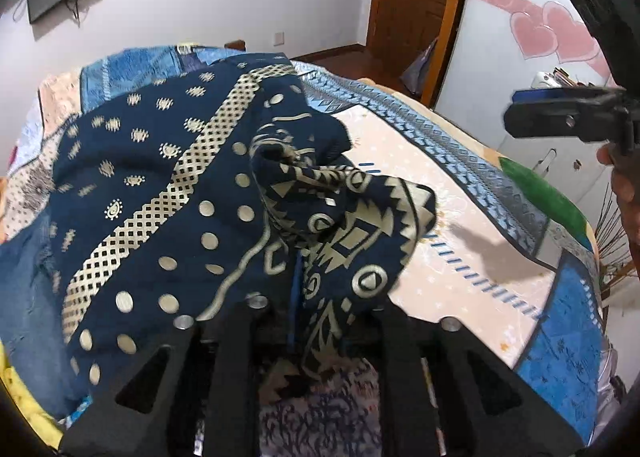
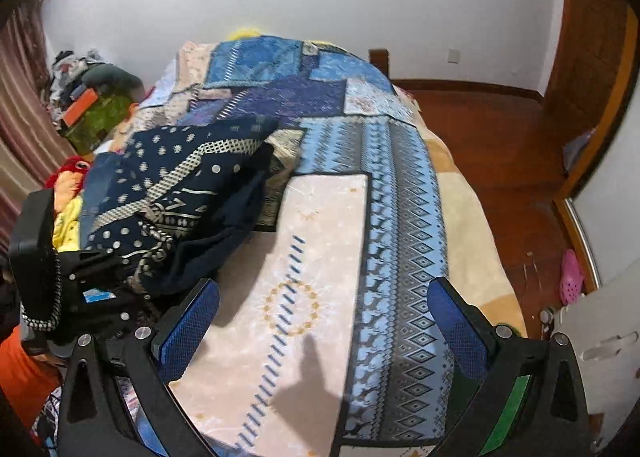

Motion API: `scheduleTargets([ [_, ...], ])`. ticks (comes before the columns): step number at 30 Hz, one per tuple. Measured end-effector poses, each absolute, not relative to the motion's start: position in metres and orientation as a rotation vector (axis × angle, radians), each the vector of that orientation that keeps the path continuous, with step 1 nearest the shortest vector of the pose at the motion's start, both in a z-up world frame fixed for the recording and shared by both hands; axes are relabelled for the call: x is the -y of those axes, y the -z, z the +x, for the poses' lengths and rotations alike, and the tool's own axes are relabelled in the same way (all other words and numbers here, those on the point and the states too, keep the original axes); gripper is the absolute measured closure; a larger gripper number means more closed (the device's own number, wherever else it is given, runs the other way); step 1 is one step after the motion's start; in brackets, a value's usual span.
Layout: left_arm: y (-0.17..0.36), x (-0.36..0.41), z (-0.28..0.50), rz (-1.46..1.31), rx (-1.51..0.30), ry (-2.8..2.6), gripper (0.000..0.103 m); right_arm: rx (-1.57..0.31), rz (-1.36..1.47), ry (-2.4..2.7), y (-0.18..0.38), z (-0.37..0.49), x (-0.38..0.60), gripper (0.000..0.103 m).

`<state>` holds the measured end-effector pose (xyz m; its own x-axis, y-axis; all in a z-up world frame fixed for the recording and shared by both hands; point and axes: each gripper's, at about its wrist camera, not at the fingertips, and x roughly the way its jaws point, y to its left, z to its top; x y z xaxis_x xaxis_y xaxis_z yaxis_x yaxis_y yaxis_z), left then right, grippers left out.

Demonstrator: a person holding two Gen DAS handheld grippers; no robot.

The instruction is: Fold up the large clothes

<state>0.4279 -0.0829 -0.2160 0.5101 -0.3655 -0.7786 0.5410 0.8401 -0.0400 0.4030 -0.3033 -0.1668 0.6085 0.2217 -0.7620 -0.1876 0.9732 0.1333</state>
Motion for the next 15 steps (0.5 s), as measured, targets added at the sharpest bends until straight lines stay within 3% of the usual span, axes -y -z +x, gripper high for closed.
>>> scheduleTargets([
  [3,0.203,0.075,0.406,0.208,-0.881,0.584,0.041,-0.86,0.045,-0.286,0.158,0.405,0.284,0.0],
  [4,0.199,0.073,0.397,0.201,-0.87,0.589,0.036,-0.852,0.056,-0.316,0.154,0.406,0.276,0.0],
  [10,0.174,0.034,0.364,0.214,-0.817,0.44,0.032,-0.869,0.108,-0.45,0.158,0.424,0.224,0.0],
  [13,0.169,0.003,0.368,0.202,-0.805,0.327,0.022,-0.931,0.098,-0.472,0.182,0.438,0.199,0.0],
  [15,0.167,-0.017,0.369,0.18,-0.797,0.266,0.022,-0.99,0.082,-0.465,0.207,0.448,0.185,0.0],
])
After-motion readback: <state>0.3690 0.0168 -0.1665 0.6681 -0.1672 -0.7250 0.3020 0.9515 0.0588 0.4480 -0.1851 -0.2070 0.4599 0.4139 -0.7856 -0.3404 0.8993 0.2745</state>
